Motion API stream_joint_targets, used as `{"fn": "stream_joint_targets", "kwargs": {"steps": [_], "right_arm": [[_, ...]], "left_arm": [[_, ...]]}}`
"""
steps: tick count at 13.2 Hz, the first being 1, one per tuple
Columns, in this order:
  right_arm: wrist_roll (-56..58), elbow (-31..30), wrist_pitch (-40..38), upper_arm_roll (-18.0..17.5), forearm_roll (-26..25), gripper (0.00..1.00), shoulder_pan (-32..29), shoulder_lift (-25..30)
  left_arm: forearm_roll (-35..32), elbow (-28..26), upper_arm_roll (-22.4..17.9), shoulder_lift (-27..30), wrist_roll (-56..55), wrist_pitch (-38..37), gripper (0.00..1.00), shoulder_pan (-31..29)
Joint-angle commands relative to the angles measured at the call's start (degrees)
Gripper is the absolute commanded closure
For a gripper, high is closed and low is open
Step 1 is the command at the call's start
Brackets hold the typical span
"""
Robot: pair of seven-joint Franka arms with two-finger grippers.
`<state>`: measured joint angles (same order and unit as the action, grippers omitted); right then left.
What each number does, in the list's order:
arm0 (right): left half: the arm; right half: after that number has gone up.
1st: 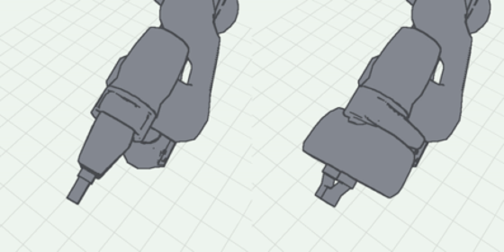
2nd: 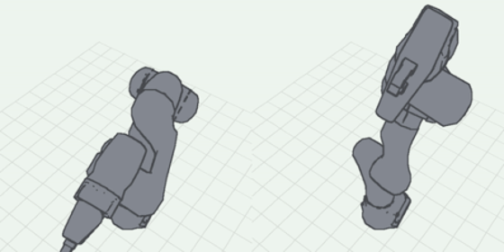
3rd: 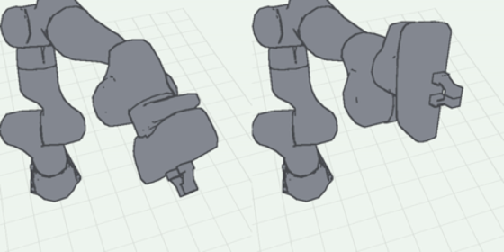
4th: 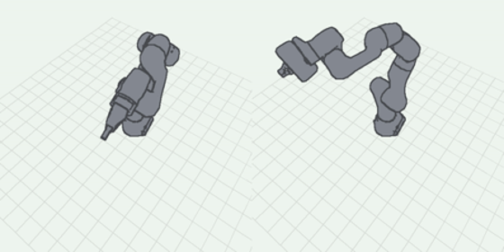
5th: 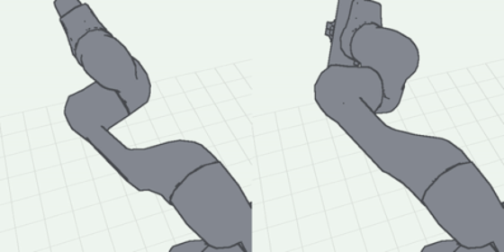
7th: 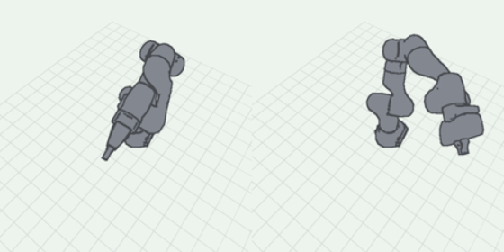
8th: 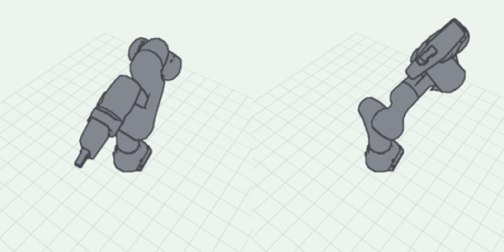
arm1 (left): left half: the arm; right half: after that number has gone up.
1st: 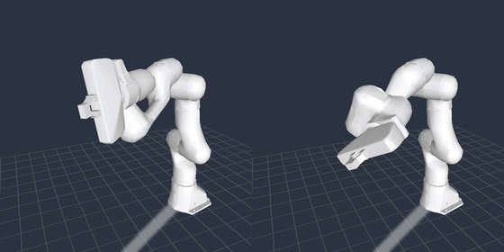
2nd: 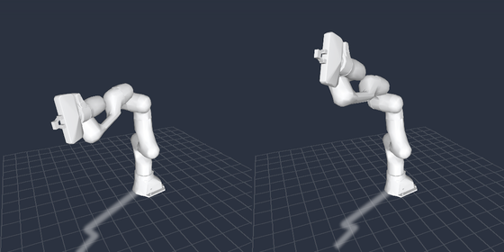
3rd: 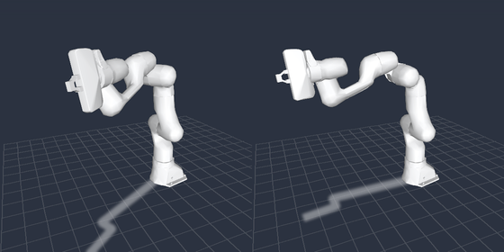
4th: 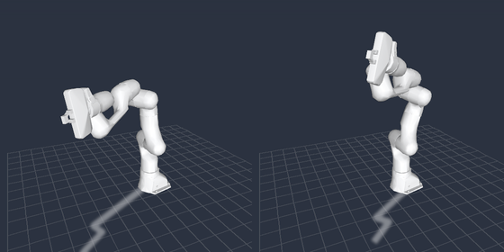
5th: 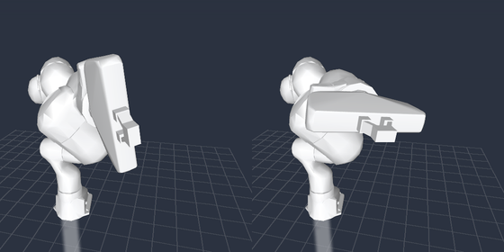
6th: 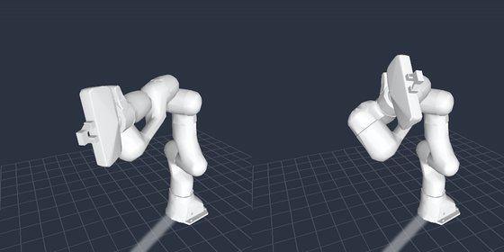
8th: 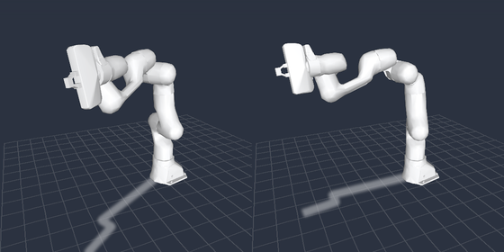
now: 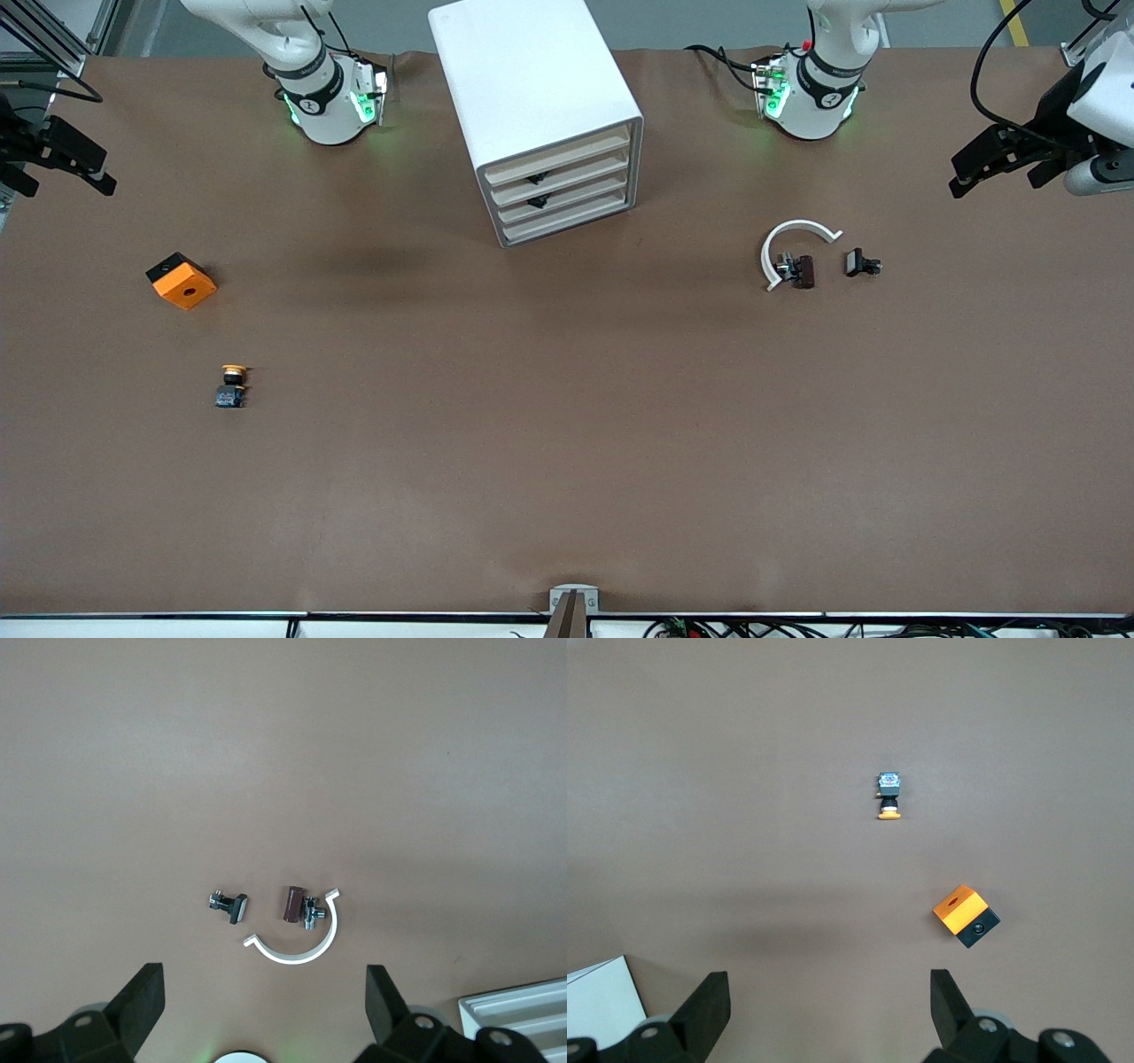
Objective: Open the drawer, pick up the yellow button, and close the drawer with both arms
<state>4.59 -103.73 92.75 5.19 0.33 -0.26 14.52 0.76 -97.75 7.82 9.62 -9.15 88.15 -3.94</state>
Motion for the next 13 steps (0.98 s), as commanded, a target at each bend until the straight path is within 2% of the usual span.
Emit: {"fn": "stream_joint_targets", "kwargs": {"steps": [1,5,7,13], "right_arm": [[-4.57,-1.13,0.16,-0.54,-0.15,0.00,-0.01,1.57],[-5.20,2.56,-2.92,-0.62,-0.06,0.00,0.08,0.25],[-4.86,2.65,-3.19,-0.62,-0.15,0.00,0.08,0.25],[-4.86,5.37,-4.85,-1.32,-0.15,0.00,-0.27,-1.24]], "left_arm": [[-1.72,-0.95,-0.43,1.54,4.48,-1.23,0.00,0.25],[-1.72,0.19,-0.43,1.01,3.79,-1.32,0.00,0.42],[-1.72,1.68,-0.43,0.22,3.61,-1.40,0.00,0.42],[-1.72,1.78,-0.43,0.13,3.53,-1.84,0.00,0.42]]}}
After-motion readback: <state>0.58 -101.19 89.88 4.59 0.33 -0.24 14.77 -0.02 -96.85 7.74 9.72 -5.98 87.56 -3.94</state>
